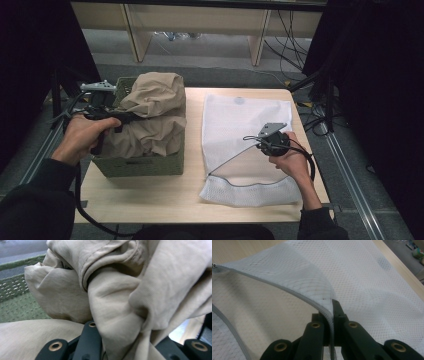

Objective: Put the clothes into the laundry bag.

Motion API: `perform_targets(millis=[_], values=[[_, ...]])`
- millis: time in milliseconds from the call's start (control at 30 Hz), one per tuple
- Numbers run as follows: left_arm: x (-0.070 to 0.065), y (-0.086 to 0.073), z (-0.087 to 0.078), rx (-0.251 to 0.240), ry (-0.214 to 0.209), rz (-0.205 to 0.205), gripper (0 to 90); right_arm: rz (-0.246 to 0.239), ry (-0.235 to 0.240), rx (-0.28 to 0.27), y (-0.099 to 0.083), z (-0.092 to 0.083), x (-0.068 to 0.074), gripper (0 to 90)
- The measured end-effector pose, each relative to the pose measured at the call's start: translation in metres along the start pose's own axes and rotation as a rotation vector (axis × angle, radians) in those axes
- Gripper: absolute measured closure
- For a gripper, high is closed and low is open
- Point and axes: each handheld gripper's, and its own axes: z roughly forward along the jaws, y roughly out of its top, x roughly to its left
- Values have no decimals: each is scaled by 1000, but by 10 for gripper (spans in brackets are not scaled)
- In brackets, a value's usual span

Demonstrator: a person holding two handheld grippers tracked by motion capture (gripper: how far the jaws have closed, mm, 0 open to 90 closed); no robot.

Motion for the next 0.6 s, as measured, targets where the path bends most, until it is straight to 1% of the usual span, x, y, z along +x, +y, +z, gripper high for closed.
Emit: perform_targets(millis=[33, 67, 100, 133, 167, 200, 233, 267, 300, 333, 367, 433, 500, 533, 567, 600], values=[[-5, 2, -3, -10, -21, -5, 784, -15, 0, -2, 0, 1, 0, 899], [-5, 2, -3, -10, -21, -5, 784, -15, 0, -2, 0, 1, 0, 899], [-9, 2, -4, -13, -34, -7, 784, 9, -3, 2, 1, 2, 3, 899], [-13, 2, -5, -8, -46, 4, 784, -16, 0, -3, 1, 2, 2, 899], [-22, 2, -7, -2, -75, 20, 784, -12, 1, -1, 2, 2, 3, 899], [-22, 2, -7, -2, -75, 20, 785, -5, 0, 1, 2, 2, 3, 899], [-26, 2, -8, -5, -91, 26, 785, -5, 0, 1, 2, 2, 3, 899], [-30, 2, -9, -6, -107, 16, 785, -6, 2, 2, 2, 2, 2, 899], [-34, 2, -10, -17, -119, 12, 786, -17, 5, 0, 2, 2, 1, 899], [-37, 2, -11, -14, -134, 3, 786, -16, 4, -1, 2, 2, 1, 899], [-39, 2, -12, -16, -146, 6, 787, -17, 8, -1, 2, 2, 1, 899], [-41, 1, -13, -17, -151, 6, 787, -11, -1, 1, 1, 3, 3, 899], [-50, 1, -14, -14, -175, 24, 787, -18, 3, 5, 1, 4, 2, 899], [-56, 0, -14, -11, -179, 28, 787, -3, 3, 8, 1, 4, 3, 899], [-61, -1, -14, -6, -193, 33, 787, 6, 4, 10, 2, 4, 4, 900], [-74, -4, -14, 12, -228, 52, 788, -3, 4, 3, 2, 4, 3, 899]])
